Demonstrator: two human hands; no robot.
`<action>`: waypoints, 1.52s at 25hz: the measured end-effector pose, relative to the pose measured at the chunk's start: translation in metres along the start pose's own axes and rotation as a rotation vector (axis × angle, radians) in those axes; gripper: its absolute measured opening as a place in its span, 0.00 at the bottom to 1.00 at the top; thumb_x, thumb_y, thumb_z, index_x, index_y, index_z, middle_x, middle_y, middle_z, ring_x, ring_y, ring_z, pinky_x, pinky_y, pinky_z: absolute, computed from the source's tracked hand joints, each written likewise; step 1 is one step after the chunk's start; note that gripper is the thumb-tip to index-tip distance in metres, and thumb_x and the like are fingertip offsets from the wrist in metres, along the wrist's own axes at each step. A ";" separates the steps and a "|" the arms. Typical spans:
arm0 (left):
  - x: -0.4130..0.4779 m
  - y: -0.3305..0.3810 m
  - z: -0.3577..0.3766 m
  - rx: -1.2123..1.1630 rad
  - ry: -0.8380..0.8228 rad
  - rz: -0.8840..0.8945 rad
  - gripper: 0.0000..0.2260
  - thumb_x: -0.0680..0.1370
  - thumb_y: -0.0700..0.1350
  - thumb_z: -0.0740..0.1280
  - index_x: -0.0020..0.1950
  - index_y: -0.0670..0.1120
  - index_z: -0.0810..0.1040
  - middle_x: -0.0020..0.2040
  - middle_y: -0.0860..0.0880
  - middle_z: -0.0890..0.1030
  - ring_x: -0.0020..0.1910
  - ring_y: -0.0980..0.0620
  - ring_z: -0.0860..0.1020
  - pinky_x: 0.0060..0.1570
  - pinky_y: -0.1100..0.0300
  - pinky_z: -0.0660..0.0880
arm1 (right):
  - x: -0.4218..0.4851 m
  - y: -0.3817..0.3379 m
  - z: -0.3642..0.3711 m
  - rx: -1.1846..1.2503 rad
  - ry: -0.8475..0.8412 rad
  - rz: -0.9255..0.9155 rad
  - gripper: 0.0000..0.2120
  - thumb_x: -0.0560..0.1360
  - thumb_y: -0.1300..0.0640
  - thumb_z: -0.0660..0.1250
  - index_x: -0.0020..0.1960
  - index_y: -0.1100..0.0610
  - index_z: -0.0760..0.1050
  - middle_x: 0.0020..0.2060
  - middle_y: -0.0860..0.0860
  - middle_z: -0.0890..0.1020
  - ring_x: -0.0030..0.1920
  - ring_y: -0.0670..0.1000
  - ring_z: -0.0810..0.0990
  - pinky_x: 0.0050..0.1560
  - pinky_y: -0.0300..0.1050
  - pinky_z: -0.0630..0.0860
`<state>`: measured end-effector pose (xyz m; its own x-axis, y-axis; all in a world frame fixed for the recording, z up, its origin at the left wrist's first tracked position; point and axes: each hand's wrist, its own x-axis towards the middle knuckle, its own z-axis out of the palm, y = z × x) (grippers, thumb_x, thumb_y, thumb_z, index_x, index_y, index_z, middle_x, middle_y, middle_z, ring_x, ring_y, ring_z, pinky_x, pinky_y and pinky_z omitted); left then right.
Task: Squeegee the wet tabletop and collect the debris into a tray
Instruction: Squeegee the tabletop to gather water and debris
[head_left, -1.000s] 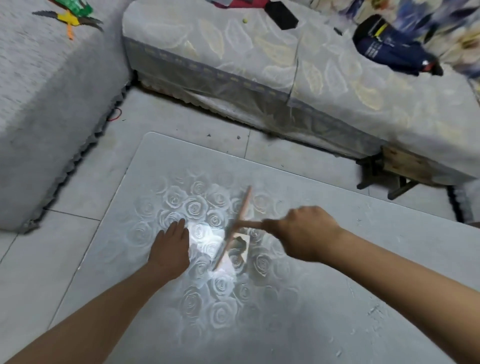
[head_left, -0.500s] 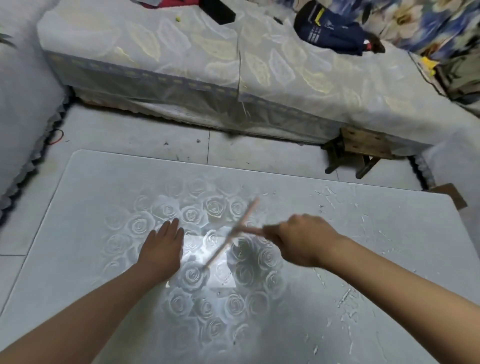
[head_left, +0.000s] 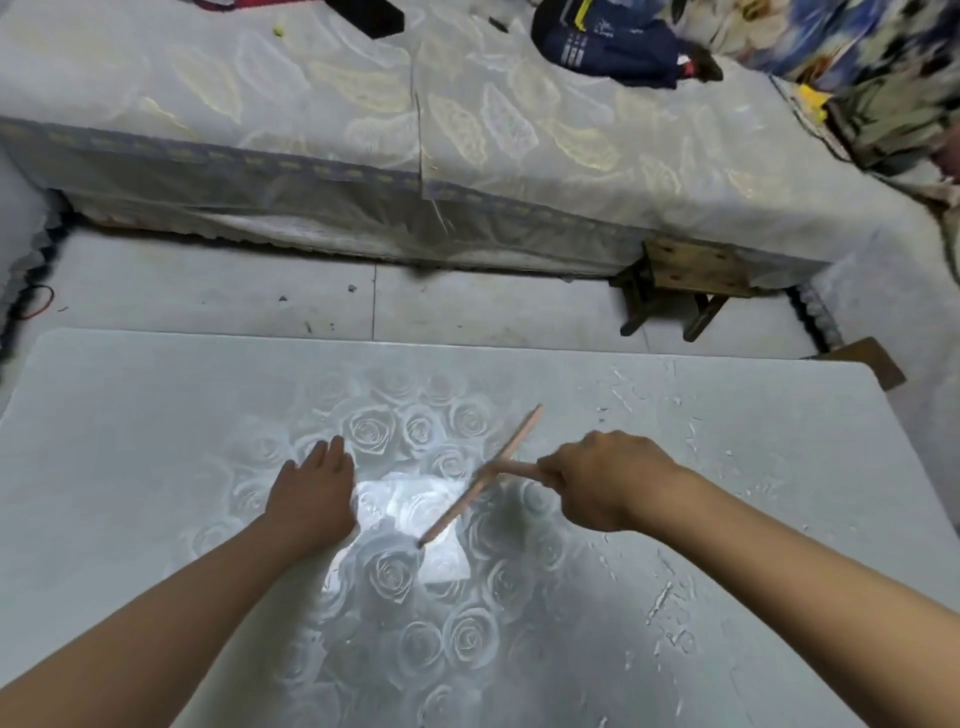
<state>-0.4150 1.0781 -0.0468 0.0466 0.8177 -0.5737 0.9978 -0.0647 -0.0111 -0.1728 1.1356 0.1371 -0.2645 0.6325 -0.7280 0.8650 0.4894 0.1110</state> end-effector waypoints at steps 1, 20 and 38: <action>0.002 -0.002 -0.002 0.014 -0.040 0.015 0.26 0.79 0.47 0.55 0.76 0.42 0.54 0.79 0.45 0.46 0.77 0.48 0.52 0.67 0.48 0.63 | 0.008 -0.003 -0.012 -0.038 0.048 -0.026 0.21 0.77 0.56 0.56 0.67 0.40 0.67 0.57 0.54 0.77 0.54 0.58 0.77 0.43 0.46 0.68; 0.015 -0.012 -0.012 0.111 -0.196 0.088 0.25 0.82 0.47 0.49 0.78 0.45 0.47 0.79 0.45 0.40 0.78 0.49 0.47 0.71 0.49 0.57 | 0.039 0.003 -0.001 0.189 0.083 0.054 0.29 0.76 0.60 0.56 0.74 0.41 0.57 0.56 0.56 0.78 0.54 0.58 0.77 0.42 0.47 0.71; 0.014 -0.004 -0.009 0.157 -0.149 0.062 0.25 0.81 0.45 0.50 0.77 0.40 0.51 0.78 0.39 0.44 0.77 0.43 0.52 0.71 0.48 0.58 | 0.048 -0.003 -0.005 0.202 -0.006 0.061 0.26 0.76 0.57 0.56 0.73 0.45 0.61 0.62 0.56 0.75 0.44 0.54 0.73 0.45 0.50 0.73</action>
<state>-0.4182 1.0953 -0.0478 0.0888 0.7166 -0.6918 0.9733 -0.2100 -0.0926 -0.1899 1.1673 0.1052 -0.2065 0.6534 -0.7283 0.9474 0.3197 0.0181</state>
